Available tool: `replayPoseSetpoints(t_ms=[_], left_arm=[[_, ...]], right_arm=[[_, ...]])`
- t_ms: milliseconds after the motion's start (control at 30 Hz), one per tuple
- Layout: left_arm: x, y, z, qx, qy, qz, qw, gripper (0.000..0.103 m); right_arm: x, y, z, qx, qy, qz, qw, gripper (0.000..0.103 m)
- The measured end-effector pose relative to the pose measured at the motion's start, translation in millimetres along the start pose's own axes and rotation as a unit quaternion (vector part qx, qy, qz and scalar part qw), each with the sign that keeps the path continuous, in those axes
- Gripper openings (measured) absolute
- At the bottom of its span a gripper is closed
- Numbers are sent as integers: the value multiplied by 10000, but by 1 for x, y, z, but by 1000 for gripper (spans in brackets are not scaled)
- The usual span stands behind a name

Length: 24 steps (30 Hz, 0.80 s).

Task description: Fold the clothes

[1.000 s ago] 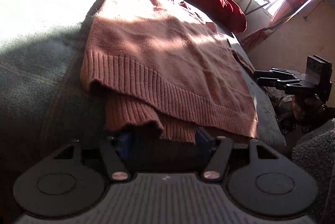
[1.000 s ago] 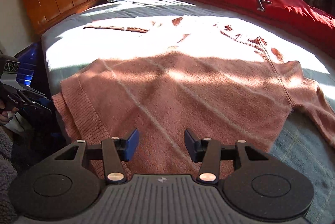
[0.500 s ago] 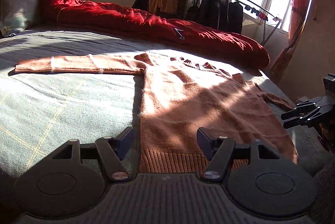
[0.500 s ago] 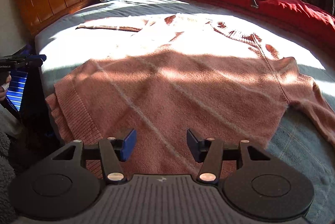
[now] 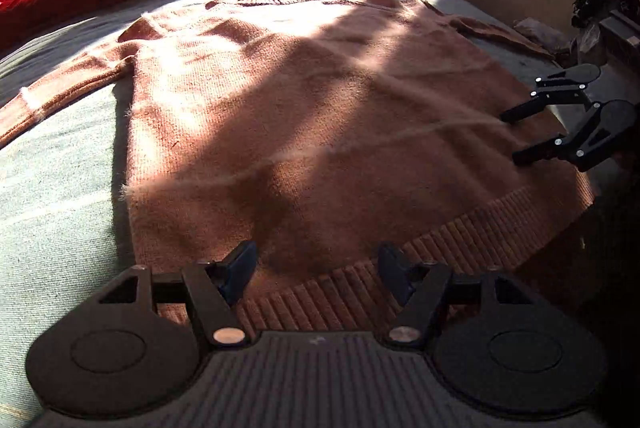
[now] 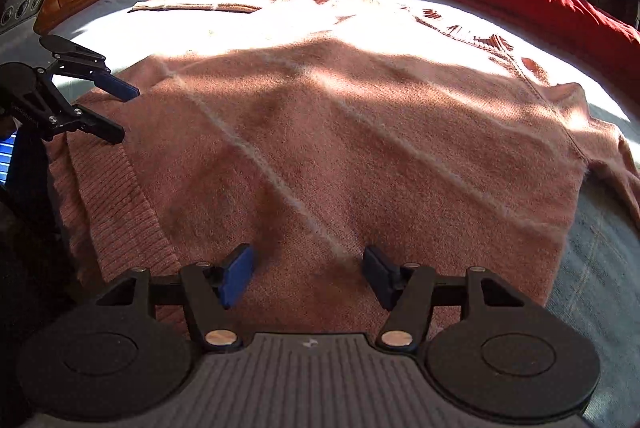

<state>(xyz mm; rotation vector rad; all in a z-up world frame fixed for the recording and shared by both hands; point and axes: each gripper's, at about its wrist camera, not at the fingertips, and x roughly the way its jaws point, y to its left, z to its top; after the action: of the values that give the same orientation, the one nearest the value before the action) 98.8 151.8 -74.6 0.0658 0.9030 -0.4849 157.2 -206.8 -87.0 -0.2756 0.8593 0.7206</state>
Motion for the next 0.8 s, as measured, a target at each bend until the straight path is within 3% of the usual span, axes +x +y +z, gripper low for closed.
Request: replayPoseSetpoints(t_ms=[33, 133, 267, 433, 567, 667, 800], left_arm=[[-7, 7, -7, -160, 55, -6, 9999, 70], [-24, 13, -10, -356, 153, 55, 9992, 70], [-25, 8, 26, 84, -196, 86, 9997, 71], [28, 11, 104, 544, -548, 57, 9970, 71], [88, 28, 141, 287, -492, 52, 9984, 71], [116, 48, 138, -49, -253, 280, 9993, 72], [99, 66, 113, 16, -292, 369, 9989, 72]], right_arm=[[-4, -3, -10, 96, -14, -8, 10000, 75], [-26, -19, -37, 768, -62, -57, 9970, 77], [-40, -32, -27, 1343, -232, -30, 9907, 77], [-17, -31, 45, 597, -753, -411, 9945, 80], [30, -37, 98, 424, -787, -473, 9949, 81], [63, -55, 113, 644, -599, -641, 9941, 81], [79, -90, 88, 952, -173, -1305, 9867, 84]])
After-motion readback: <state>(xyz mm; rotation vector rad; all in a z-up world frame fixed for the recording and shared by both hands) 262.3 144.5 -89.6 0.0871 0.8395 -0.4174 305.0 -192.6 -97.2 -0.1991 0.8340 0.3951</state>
